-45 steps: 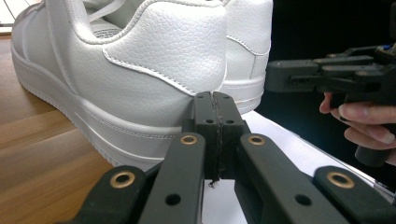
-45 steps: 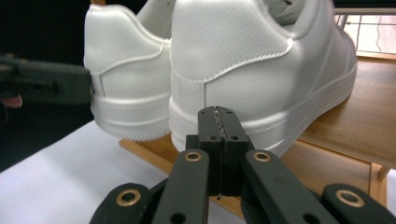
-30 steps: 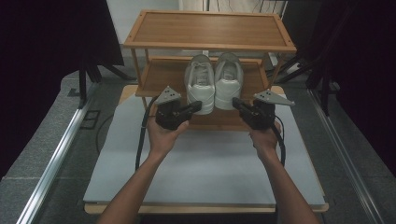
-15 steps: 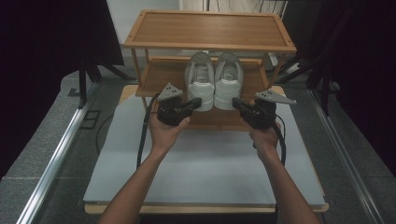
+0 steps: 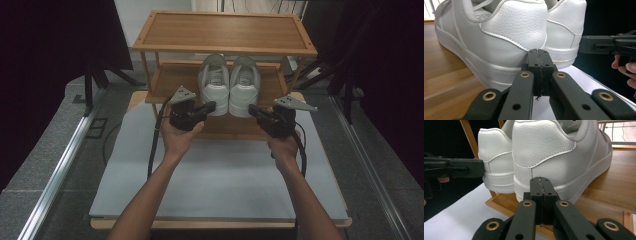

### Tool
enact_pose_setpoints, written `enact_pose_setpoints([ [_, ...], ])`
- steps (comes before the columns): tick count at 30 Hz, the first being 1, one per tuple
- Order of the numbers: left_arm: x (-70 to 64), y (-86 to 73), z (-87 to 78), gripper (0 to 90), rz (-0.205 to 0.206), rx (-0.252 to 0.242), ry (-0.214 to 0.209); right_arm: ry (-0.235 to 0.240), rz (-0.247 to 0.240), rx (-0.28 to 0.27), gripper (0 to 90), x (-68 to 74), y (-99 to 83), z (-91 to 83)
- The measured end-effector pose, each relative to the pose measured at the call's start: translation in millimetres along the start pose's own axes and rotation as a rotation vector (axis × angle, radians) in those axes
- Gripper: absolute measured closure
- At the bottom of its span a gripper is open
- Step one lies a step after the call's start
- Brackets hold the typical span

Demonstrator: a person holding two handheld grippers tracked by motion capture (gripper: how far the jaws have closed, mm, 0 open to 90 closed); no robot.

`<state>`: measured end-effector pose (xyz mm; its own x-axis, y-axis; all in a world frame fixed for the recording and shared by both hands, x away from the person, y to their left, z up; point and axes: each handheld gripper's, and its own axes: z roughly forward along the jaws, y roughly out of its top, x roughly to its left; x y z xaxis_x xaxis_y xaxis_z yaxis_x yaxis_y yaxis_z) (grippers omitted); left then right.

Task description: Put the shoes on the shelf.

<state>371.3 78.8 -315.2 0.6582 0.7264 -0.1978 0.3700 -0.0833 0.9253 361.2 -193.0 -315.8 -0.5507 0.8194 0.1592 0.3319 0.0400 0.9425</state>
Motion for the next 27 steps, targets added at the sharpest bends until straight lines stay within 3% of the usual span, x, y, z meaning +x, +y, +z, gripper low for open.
enact_pose_setpoints([
  [7, 4.8, -2.4, -0.7, 88.4, -0.038, -0.01, -0.047, -0.001, -0.014, 0.0, 89.3, 0.8, 0.2, 0.5],
  [13, 3.5, -2.6, -0.6, 86.0, -0.028, -0.015, -0.042, -0.029, -0.034, 0.008, 89.4, 0.0, 2.9, 6.7],
  [17, 2.6, -2.7, -0.9, 84.0, -0.028, -0.011, -0.049, -0.017, -0.016, 0.01, 88.1, -1.1, 3.8, 6.7],
  [21, -1.7, -4.5, -2.7, 69.4, -0.012, -0.019, -0.067, -0.009, 0.012, -0.005, 82.8, -3.2, -1.8, 2.7],
  [23, -4.3, -5.6, -5.9, 59.7, 0.008, -0.036, -0.045, -0.002, 0.032, -0.024, 81.3, -5.5, -4.6, -0.6],
  [27, -3.7, -10.0, -14.9, 47.1, -0.006, -0.07, -0.039, 0.011, 0.042, -0.049, 73.4, -7.4, -11.1, -8.8],
])
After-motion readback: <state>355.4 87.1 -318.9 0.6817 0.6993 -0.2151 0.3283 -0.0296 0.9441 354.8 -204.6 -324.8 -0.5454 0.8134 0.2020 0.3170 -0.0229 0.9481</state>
